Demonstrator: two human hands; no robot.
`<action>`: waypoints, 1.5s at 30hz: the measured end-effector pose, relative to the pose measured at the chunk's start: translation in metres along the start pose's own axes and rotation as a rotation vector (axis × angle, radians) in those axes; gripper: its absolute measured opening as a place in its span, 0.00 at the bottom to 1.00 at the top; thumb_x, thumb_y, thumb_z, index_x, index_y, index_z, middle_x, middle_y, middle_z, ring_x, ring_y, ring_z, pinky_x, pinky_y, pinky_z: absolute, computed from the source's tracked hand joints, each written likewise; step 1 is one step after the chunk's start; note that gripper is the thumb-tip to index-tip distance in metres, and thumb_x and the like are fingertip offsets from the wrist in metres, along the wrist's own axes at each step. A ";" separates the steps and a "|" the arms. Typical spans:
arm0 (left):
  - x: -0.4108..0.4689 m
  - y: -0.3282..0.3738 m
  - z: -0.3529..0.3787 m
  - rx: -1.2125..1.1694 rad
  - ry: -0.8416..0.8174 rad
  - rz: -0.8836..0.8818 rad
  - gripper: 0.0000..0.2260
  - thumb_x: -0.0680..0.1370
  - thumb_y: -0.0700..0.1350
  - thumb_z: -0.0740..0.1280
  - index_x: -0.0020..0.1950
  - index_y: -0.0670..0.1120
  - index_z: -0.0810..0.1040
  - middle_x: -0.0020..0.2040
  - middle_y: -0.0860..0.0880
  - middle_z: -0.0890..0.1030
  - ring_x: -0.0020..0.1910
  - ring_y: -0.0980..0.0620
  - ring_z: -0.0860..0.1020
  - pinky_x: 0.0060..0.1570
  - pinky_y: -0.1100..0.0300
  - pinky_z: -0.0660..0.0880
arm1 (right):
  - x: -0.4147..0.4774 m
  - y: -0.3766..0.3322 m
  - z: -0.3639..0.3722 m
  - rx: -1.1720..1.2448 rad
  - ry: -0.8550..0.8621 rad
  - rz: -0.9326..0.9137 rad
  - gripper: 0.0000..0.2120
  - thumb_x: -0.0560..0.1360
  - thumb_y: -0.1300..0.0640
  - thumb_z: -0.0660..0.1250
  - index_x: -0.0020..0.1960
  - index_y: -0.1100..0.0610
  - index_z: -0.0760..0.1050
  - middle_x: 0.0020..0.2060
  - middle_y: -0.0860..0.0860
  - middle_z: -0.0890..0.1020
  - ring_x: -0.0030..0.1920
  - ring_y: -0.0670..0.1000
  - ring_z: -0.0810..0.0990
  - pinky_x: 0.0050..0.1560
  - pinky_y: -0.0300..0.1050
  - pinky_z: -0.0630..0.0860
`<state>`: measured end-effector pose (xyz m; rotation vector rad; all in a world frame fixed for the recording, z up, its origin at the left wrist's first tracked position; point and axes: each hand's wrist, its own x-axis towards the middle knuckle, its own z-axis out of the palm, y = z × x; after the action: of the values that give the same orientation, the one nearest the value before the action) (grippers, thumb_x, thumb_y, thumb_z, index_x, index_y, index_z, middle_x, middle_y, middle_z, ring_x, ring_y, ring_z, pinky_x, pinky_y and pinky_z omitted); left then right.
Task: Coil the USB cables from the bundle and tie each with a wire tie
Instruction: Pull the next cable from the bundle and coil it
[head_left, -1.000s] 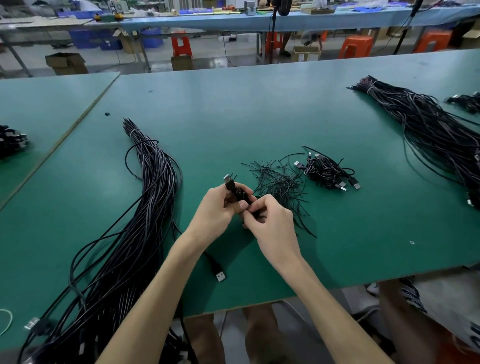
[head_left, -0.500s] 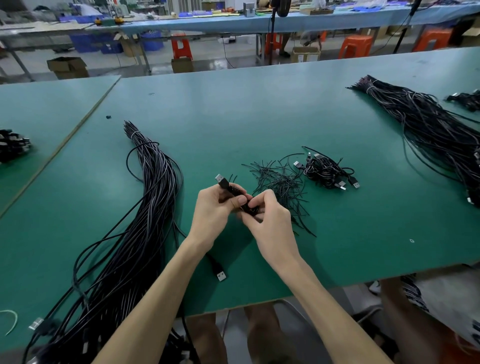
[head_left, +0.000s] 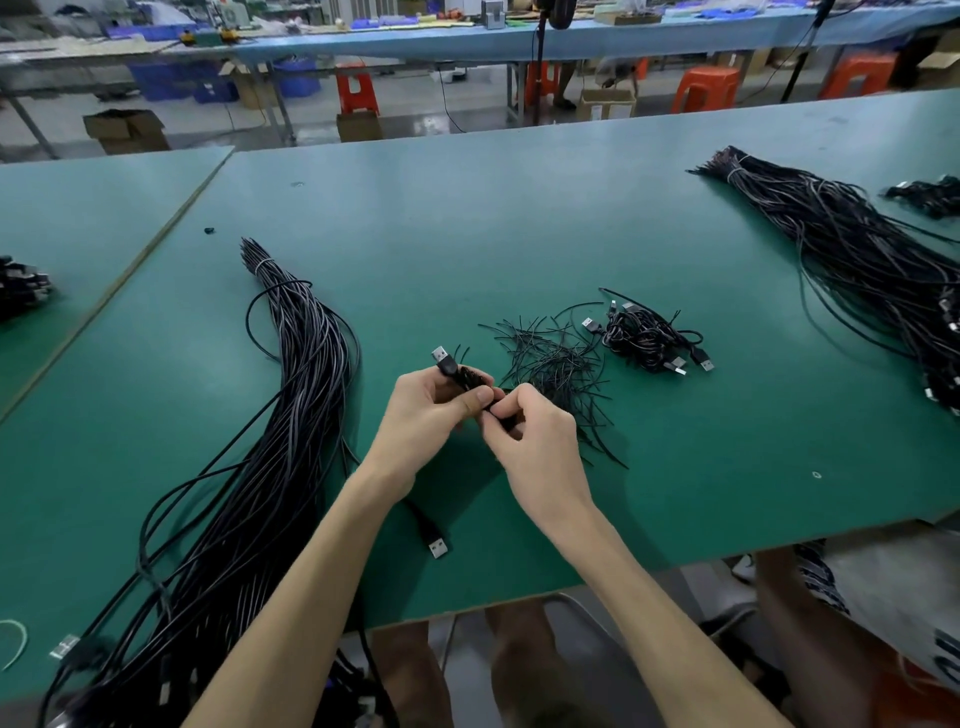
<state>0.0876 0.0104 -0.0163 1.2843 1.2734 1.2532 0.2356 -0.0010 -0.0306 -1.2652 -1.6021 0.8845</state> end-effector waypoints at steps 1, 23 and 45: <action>0.001 0.001 -0.001 -0.009 -0.029 -0.004 0.02 0.78 0.37 0.73 0.51 0.43 0.83 0.45 0.48 0.88 0.40 0.55 0.82 0.37 0.66 0.74 | 0.001 0.000 -0.002 0.065 -0.007 0.019 0.11 0.79 0.58 0.71 0.40 0.57 0.73 0.33 0.52 0.79 0.29 0.45 0.73 0.30 0.42 0.70; 0.002 0.014 -0.033 -0.274 -0.483 -0.003 0.21 0.75 0.52 0.76 0.65 0.45 0.83 0.41 0.51 0.82 0.38 0.54 0.78 0.46 0.63 0.73 | 0.005 -0.004 -0.029 1.036 -0.607 0.295 0.08 0.78 0.62 0.71 0.51 0.68 0.80 0.46 0.59 0.84 0.37 0.45 0.79 0.36 0.34 0.76; -0.004 0.017 -0.010 -0.544 -0.547 0.026 0.19 0.75 0.53 0.75 0.63 0.48 0.83 0.54 0.52 0.85 0.61 0.48 0.82 0.67 0.51 0.75 | 0.006 -0.007 -0.038 1.540 -0.903 0.542 0.18 0.82 0.66 0.65 0.68 0.63 0.64 0.47 0.60 0.78 0.40 0.47 0.78 0.39 0.37 0.80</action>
<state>0.0788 0.0044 0.0011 1.1269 0.4823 1.0609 0.2687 0.0040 -0.0096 -0.0600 -0.5427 2.5416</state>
